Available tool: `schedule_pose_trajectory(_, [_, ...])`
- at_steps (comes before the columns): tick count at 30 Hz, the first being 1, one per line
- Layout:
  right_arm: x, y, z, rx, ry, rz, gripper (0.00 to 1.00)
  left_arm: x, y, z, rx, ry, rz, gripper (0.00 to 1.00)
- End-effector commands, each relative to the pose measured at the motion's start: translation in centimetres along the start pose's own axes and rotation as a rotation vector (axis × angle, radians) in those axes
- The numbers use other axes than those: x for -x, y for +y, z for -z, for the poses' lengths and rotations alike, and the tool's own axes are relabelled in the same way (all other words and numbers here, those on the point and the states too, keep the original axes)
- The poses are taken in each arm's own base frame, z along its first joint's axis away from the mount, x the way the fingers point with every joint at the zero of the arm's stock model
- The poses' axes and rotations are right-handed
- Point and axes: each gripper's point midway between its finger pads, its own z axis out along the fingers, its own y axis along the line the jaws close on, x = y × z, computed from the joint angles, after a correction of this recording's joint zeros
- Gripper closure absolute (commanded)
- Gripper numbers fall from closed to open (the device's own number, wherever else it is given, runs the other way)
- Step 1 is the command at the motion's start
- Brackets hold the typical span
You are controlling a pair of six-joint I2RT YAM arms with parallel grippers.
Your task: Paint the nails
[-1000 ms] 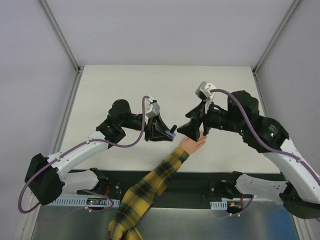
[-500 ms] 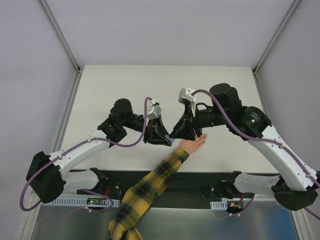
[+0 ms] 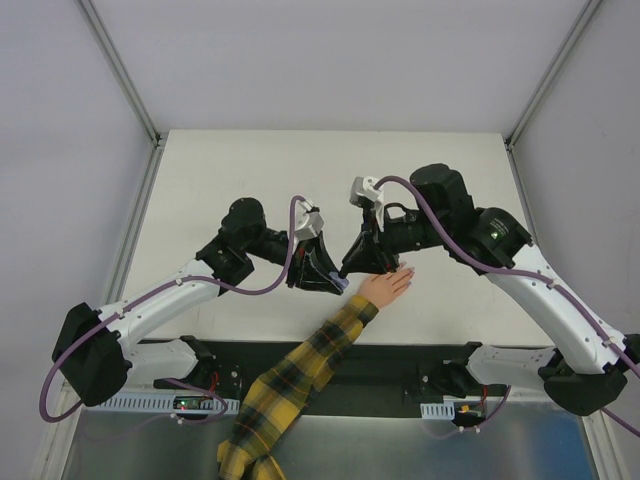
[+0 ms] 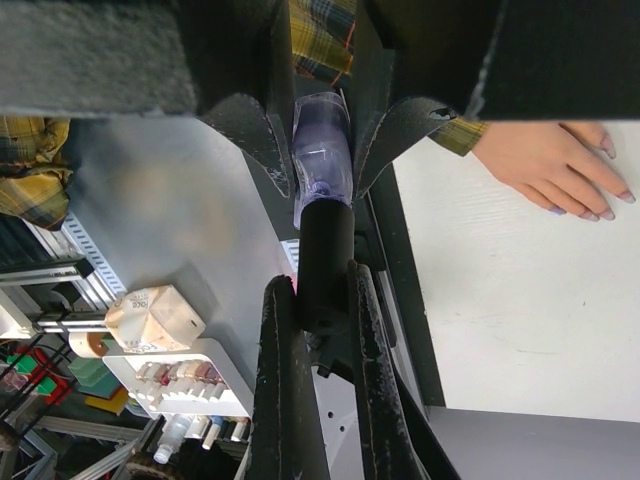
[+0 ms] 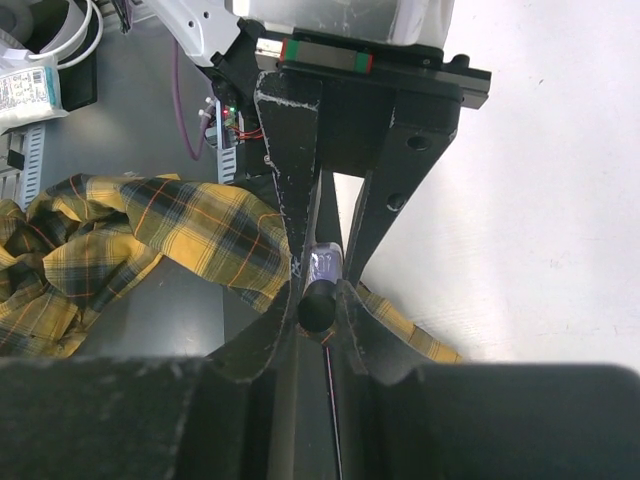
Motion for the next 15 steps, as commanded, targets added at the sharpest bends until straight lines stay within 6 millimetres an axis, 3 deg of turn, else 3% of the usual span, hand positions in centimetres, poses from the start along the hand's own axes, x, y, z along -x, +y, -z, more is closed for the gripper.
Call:
schedule_pose_trajectory(1, [0.6, 0.6, 0.0, 0.037, -0.014, 0.018, 0.88, 2.3, -0.8, -0.1, -0.016, -0.034, -0.099, 1.0])
schedule_pose_trajectory(4, [0.2, 0.1, -0.3, 0.017, -0.01, -0.01, 0.99, 2.7, 0.3, 0.0, 0.07, -0.059, -0.104, 1.0])
schedule_pose_trajectory(7, [0.7, -0.6, -0.6, -0.034, -0.057, -0.072, 0.99, 3.1, 2.1, 1.1, 0.216, -0.079, -0.132, 1.0])
schedule_pose_trajectory(9, [-0.3, -1.6, -1.4, -0.075, -0.059, -0.141, 0.99, 4.2, 3.9, 2.5, 0.377, -0.128, -0.179, 1.0])
schedule_pose_trajectory(10, [0.3, -2.6, -1.9, -0.139, -0.104, -0.221, 0.99, 3.8, 4.9, 3.2, 0.446, -0.131, -0.175, 1.0])
schedule_pose_trajectory(12, [-0.7, -3.6, -3.0, -0.226, -0.111, -0.322, 0.99, 4.3, 6.4, 5.1, 0.608, -0.165, -0.218, 1.0])
schedule_pose_trajectory(15, [-1.2, -6.1, -4.0, -0.597, -0.227, -0.591, 1.0, 4.5, 7.5, 7.1, 0.754, -0.196, -0.249, 1.0])
